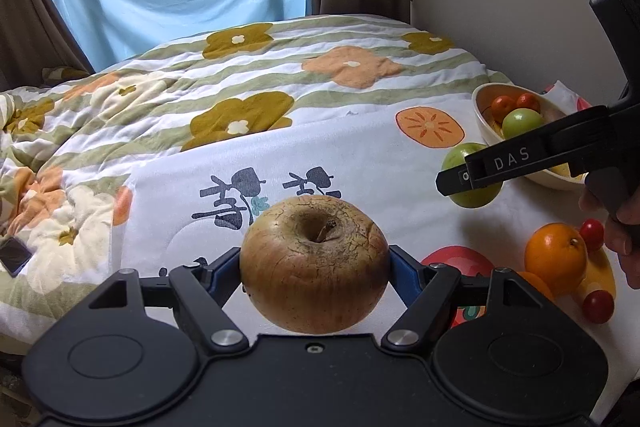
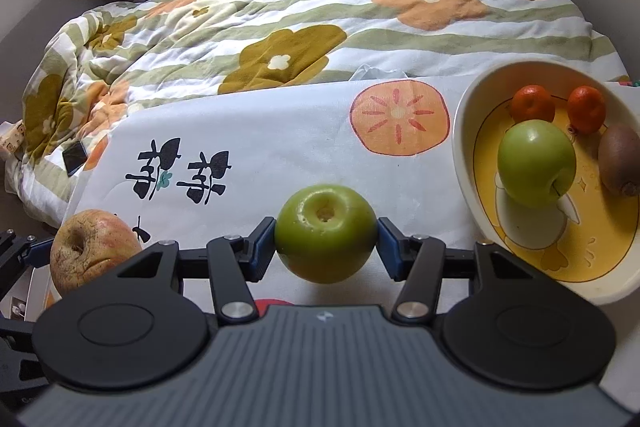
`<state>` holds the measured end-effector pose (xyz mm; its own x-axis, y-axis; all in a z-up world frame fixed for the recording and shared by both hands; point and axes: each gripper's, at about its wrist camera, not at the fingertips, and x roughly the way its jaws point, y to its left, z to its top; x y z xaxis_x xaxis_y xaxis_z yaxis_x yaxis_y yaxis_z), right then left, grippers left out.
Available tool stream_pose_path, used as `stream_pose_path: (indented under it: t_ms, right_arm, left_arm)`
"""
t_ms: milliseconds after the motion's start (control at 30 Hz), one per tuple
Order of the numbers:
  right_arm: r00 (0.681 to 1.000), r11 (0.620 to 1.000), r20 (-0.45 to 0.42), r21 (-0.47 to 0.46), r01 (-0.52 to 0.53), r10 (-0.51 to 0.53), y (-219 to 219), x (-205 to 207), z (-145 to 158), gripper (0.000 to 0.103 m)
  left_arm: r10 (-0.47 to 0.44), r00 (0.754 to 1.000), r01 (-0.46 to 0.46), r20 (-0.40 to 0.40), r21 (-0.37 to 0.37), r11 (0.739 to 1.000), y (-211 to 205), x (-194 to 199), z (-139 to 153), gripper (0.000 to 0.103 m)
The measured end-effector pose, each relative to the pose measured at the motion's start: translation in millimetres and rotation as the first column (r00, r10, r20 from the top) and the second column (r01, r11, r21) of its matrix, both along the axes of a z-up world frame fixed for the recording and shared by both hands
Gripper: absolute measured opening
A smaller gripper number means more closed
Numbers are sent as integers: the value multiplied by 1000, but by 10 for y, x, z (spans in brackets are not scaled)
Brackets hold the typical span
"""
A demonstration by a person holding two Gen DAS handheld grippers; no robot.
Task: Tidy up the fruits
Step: 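Grasp the large wrinkled brown apple with the left tool while the right tool grasps a green apple, then carry the brown apple over the cream bowl with the left tool while the right tool carries the green apple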
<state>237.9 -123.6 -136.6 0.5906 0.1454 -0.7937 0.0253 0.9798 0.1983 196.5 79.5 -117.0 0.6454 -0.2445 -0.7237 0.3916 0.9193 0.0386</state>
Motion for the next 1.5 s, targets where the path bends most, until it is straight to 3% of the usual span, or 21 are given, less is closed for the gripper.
stream_pose_path:
  t_ms: [400,800,1133,1500]
  right_arm:
    - [998,999,48,17,-29,28,-300,-437,413,69]
    - [995,1000,96,6,-31,30,-976,-809,755,69]
    - [993,1000,117,1,-9,9,-1672,-864,803,69]
    - [994,1000,106,-2,-2,2,-2335,-770,632,69]
  left_arm:
    - [44,997,-43,65,-17,999,-294,-364,471,79]
    - [77,993,-72,92,-52,996,-850,-675,822,79]
    - [53,994,-48,93,-62,997,-1525,-650,824,79]
    - [33,998,-30,62,-51,998,-2241,-404,552,79]
